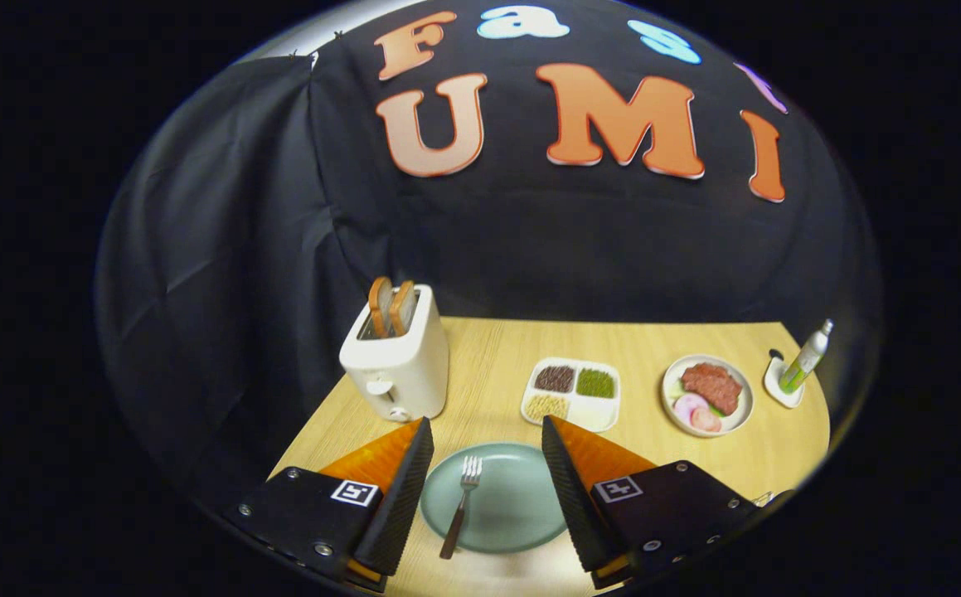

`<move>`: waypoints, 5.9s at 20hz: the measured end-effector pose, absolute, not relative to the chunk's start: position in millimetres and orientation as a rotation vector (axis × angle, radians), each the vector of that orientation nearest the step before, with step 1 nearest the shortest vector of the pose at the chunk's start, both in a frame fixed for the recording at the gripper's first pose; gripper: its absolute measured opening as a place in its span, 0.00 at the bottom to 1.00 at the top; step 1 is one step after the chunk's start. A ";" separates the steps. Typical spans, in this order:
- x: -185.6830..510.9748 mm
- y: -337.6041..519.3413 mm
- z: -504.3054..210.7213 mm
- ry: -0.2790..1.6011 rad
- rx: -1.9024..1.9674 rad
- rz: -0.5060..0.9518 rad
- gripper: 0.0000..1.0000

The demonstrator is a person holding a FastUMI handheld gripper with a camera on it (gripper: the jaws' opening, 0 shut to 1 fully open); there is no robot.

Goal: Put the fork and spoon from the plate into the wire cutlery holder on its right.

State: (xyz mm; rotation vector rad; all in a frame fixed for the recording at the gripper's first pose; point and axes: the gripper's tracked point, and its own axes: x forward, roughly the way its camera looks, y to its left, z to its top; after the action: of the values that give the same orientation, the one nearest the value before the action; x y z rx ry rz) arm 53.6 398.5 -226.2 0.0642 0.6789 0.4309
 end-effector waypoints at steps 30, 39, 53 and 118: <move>-2.8 433.0 -408.4 1.426 -0.074 0.378 0.06; 12.5 354.9 -325.6 1.251 0.002 0.306 0.06; -53.1 131.2 -274.5 1.213 0.134 0.033 0.06; -6.4 -10.3 58.6 -0.260 0.105 0.145 0.89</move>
State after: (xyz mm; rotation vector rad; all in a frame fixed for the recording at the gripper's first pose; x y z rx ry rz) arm -6.4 -10.3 58.6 0.1052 -0.2599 0.1448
